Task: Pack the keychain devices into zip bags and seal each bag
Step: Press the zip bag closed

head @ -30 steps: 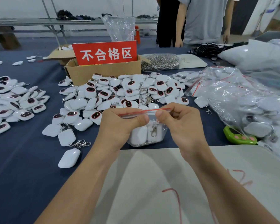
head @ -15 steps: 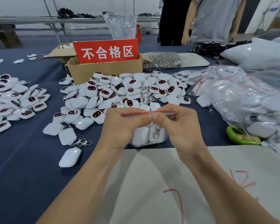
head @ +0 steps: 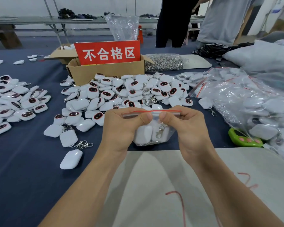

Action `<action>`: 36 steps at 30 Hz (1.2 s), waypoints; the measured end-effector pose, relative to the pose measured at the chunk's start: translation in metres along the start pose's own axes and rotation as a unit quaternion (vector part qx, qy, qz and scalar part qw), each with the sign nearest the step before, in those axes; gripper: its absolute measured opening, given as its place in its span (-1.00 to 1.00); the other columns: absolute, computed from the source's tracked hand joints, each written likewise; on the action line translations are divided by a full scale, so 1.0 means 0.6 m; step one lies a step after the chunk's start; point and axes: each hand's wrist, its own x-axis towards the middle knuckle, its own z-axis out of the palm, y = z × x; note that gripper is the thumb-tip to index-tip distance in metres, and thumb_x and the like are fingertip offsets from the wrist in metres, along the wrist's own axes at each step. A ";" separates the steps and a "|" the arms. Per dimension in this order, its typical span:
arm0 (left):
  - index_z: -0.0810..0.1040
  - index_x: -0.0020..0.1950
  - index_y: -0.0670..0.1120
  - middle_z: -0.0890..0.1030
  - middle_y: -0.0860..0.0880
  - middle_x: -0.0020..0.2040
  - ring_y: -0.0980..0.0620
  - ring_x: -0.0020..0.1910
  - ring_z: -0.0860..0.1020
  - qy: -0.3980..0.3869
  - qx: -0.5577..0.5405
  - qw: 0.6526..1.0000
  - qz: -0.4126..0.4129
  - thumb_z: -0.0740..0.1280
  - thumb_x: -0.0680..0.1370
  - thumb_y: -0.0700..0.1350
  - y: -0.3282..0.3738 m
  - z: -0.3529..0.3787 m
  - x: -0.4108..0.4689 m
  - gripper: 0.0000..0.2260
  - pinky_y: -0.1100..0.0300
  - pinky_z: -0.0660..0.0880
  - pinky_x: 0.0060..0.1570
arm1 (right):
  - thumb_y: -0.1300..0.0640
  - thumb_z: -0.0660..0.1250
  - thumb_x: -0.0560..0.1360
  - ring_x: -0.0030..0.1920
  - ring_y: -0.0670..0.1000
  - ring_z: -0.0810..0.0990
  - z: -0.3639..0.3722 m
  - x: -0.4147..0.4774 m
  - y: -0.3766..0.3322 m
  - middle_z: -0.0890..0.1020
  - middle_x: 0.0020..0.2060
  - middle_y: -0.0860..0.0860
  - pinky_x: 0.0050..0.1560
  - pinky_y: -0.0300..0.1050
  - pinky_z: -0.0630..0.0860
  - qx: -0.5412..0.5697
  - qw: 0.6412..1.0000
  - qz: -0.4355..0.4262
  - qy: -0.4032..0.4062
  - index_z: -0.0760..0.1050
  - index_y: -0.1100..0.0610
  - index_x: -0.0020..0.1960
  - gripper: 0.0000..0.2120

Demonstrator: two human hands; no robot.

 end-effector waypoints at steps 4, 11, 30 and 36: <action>0.78 -0.22 -0.05 0.75 -0.11 -0.20 0.02 -0.24 0.69 0.001 0.001 1.000 -0.013 0.58 0.27 -0.07 -0.002 -0.005 0.005 -0.87 0.18 0.60 -0.21 | 0.31 0.51 0.44 -0.28 -0.01 0.67 -0.002 0.004 0.004 0.72 -0.30 0.08 -0.23 -0.20 0.58 -0.002 1.000 0.001 0.004 0.70 0.15 -0.24 -0.88; 0.77 -0.25 -0.05 0.73 -0.10 -0.25 -0.02 -0.26 0.66 0.025 -0.021 0.999 -0.021 0.58 0.23 -0.06 -0.007 -0.013 0.012 -0.86 0.11 0.62 -0.16 | 0.32 0.45 0.53 -0.26 -0.01 0.69 -0.004 0.008 0.010 0.72 -0.30 0.07 -0.22 -0.21 0.59 -0.009 1.000 -0.001 0.012 0.70 0.13 -0.26 -0.78; 0.78 -0.19 -0.14 0.75 -0.18 -0.10 -0.08 -0.06 0.68 0.041 -0.037 0.995 -0.086 0.50 0.35 0.05 0.000 -0.022 0.018 -0.74 0.17 0.63 0.03 | 0.20 0.36 0.63 -0.12 0.04 0.69 -0.018 0.019 0.009 0.77 -0.17 0.14 0.03 -0.06 0.62 -0.079 0.995 0.019 0.056 0.77 0.14 -0.18 -0.73; 0.76 -0.31 -0.10 0.70 -0.09 -0.28 -0.04 -0.21 0.61 0.096 -0.038 0.994 -0.035 0.59 0.12 0.07 -0.009 -0.028 0.024 -0.71 0.20 0.62 -0.11 | 0.18 0.38 0.61 -0.13 0.06 0.66 -0.019 0.023 0.010 0.75 -0.16 0.21 0.06 -0.02 0.57 -0.069 0.993 0.034 0.087 0.76 0.20 -0.14 -0.77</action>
